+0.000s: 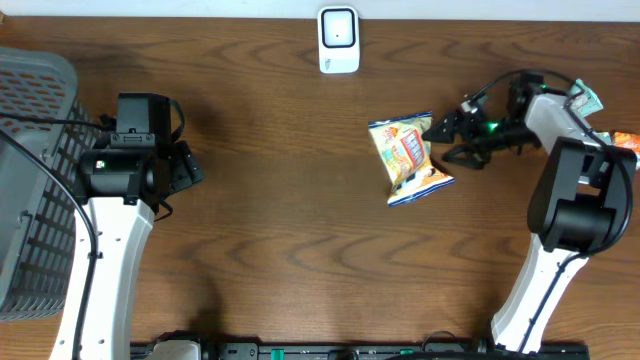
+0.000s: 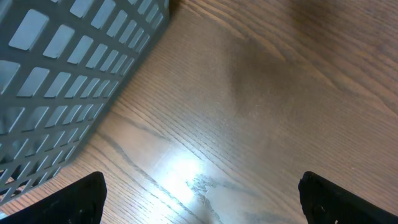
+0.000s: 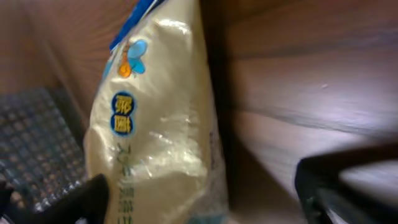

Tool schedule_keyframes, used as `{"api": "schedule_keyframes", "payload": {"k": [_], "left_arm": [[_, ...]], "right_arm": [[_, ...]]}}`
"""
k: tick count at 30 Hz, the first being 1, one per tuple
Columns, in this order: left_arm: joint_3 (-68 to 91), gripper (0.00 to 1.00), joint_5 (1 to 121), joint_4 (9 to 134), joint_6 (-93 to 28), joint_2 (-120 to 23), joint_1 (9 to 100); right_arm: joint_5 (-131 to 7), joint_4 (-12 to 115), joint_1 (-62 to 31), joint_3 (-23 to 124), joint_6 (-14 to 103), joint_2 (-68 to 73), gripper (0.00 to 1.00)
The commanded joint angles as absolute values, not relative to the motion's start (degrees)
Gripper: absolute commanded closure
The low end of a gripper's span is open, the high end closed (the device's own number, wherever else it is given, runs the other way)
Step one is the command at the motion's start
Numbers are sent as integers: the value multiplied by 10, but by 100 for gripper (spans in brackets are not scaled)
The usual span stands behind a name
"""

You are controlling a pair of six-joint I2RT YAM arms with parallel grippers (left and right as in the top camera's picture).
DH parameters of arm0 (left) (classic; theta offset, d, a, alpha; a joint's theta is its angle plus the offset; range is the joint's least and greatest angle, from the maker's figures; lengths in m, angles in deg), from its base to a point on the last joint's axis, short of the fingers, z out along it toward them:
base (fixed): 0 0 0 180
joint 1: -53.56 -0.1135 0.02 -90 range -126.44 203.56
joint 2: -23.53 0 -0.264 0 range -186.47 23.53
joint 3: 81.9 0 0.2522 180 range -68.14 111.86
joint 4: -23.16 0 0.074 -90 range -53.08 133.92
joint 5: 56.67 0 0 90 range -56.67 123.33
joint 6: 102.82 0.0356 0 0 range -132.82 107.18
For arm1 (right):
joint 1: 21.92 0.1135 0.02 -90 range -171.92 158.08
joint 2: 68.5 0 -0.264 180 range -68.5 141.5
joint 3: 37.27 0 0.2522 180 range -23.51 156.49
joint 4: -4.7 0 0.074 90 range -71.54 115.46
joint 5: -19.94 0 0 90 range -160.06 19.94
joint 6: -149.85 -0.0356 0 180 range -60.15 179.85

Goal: Scan the item barcode

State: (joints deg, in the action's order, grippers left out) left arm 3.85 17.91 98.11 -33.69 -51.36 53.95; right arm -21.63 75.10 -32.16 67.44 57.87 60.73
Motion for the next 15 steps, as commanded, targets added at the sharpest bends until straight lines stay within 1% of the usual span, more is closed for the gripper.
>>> {"api": "schedule_keyframes", "payload": {"k": [1,3,4,10,15], "left_arm": [[40,2,168,983,-332,-514,537],[40,2,168,983,-332,-514,537],[40,2,167,983,-332,-514,537],[40,2,168,983,-332,-514,537],[40,2,168,983,-332,-514,537]], "right_arm": [[-222,746,-304,643,579,630,16],[-208,748,-306,649,575,630,9],[-200,751,-308,653,575,630,8],[-194,806,-312,703,581,630,6],[-196,882,-304,757,652,630,4]]}}
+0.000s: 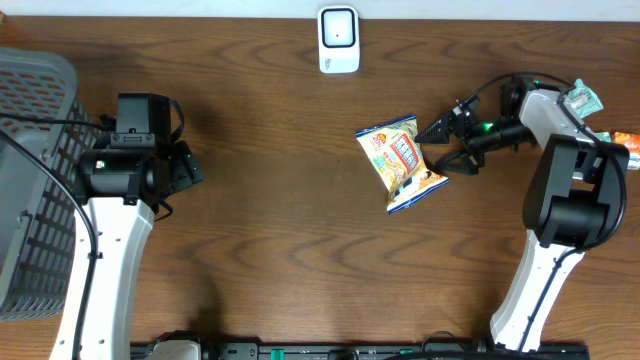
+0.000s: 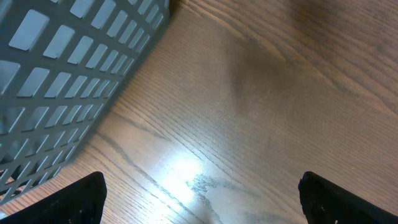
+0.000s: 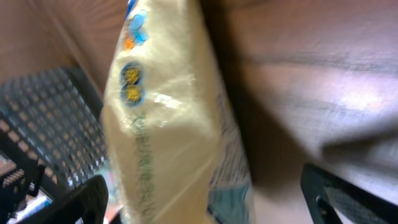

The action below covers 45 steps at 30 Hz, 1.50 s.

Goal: Scan the item barcode

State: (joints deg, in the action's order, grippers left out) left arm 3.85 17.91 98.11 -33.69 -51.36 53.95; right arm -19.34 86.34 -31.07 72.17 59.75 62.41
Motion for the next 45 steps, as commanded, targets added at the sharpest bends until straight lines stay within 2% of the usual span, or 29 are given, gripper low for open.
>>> {"api": "schedule_keyframes", "payload": {"k": [1,5,8,13,15,16,17,18,19,20,22,23,36,41,45], "left_arm": [[40,3,167,983,-332,-514,537],[40,2,168,983,-332,-514,537],[40,2,168,983,-332,-514,537],[40,2,168,983,-332,-514,537],[40,3,168,983,-332,-514,537],[40,3,168,983,-332,-514,537],[40,3,168,983,-332,-514,537],[40,2,167,983,-332,-514,537],[40,2,167,983,-332,-514,537],[40,2,168,983,-332,-514,537],[40,2,167,983,-332,-514,537],[40,2,168,983,-332,-514,537],[40,2,168,983,-332,-514,537],[40,2,168,983,-332,-514,537],[40,2,167,983,-332,-514,537]], "right_arm": [[-196,886,-301,761,660,630,4],[-201,887,-277,762,674,630,2],[-258,885,-255,762,674,630,1],[-384,876,-215,741,597,630,1],[-384,855,-200,718,585,630,1],[-384,834,-190,697,579,630,5],[-384,819,-182,681,577,630,12],[-382,806,-176,668,577,630,29],[-382,798,-171,660,577,630,38],[-382,791,-167,655,577,630,62],[-382,790,-161,653,577,630,95],[-380,789,-159,654,577,630,99],[-405,819,-170,795,574,564,99],[-617,804,-138,808,515,504,99],[-899,822,-78,807,432,489,99]]}}
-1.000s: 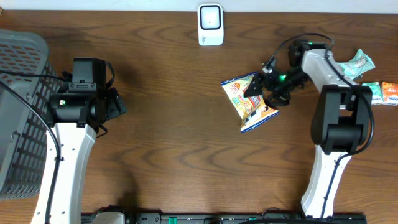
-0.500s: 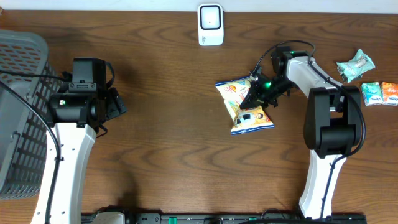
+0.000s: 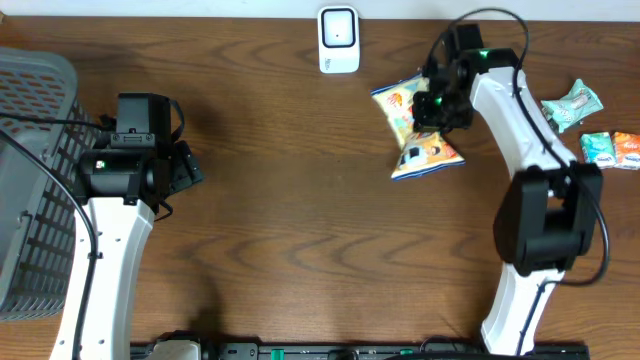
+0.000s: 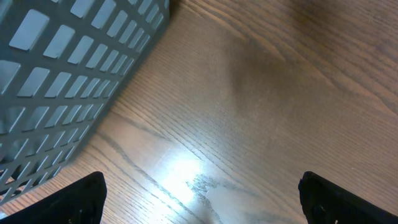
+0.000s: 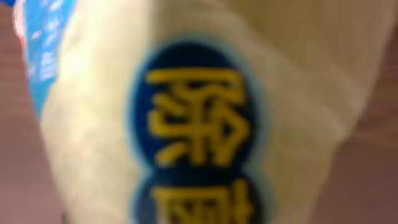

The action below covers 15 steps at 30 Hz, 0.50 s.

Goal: Scan the item barcode

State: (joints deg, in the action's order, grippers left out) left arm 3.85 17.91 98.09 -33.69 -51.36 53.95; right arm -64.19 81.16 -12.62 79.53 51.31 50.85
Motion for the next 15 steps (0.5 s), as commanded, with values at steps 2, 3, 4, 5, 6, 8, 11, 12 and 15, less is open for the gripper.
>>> {"api": "schedule_keyframes", "payload": {"k": [2,3,4,5,6,8,11,12,15], "left_arm": [[40,2,168,983,-332,-514,537],[40,2,168,983,-332,-514,537],[40,2,168,983,-332,-514,537],[40,2,168,983,-332,-514,537],[40,2,168,983,-332,-514,537],[40,2,168,983,-332,-514,537],[40,2,168,983,-332,-514,537],[40,3,168,983,-332,-514,537],[40,2,168,983,-332,-514,537]], "right_arm": [[-1012,834,-49,801,384,492,99],[-1056,838,-36,796,363,493,99],[-1093,839,-22,789,345,494,99],[-1124,839,-8,781,335,496,99],[-1143,836,6,773,335,498,99],[-1163,827,27,757,335,503,99],[-1167,812,52,727,336,511,99],[-1167,810,58,719,336,515,99],[-1155,810,82,704,335,532,99]]}}
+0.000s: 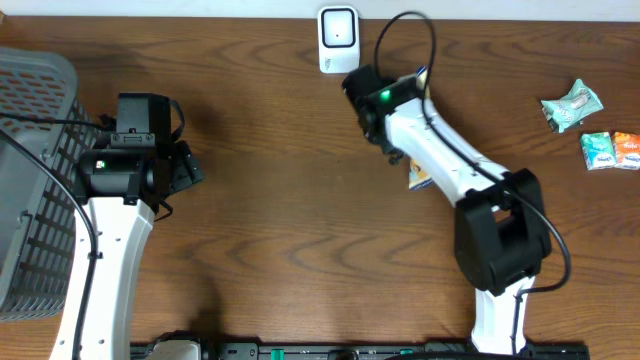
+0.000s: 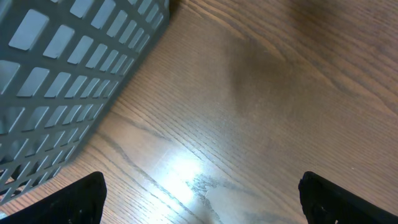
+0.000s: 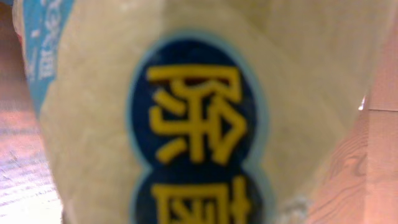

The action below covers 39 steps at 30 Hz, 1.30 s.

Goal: Scan the item barcode

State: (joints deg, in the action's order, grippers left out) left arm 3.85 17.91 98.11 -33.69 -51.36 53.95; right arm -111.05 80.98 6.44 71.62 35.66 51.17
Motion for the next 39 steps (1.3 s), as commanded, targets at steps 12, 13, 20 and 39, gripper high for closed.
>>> {"api": "schedule_keyframes", "payload": {"k": [12,13,20,39], "left_arm": [[40,2,168,983,-332,-514,537],[40,2,168,983,-332,-514,537],[40,2,168,983,-332,-514,537],[40,2,168,983,-332,-514,537]], "right_arm": [[-1067,798,177,702,335,537,45],[-1063,798,183,702,335,537,44],[-1062,798,207,702,335,537,83],[-930,865,198,808,338,542,30]]}}
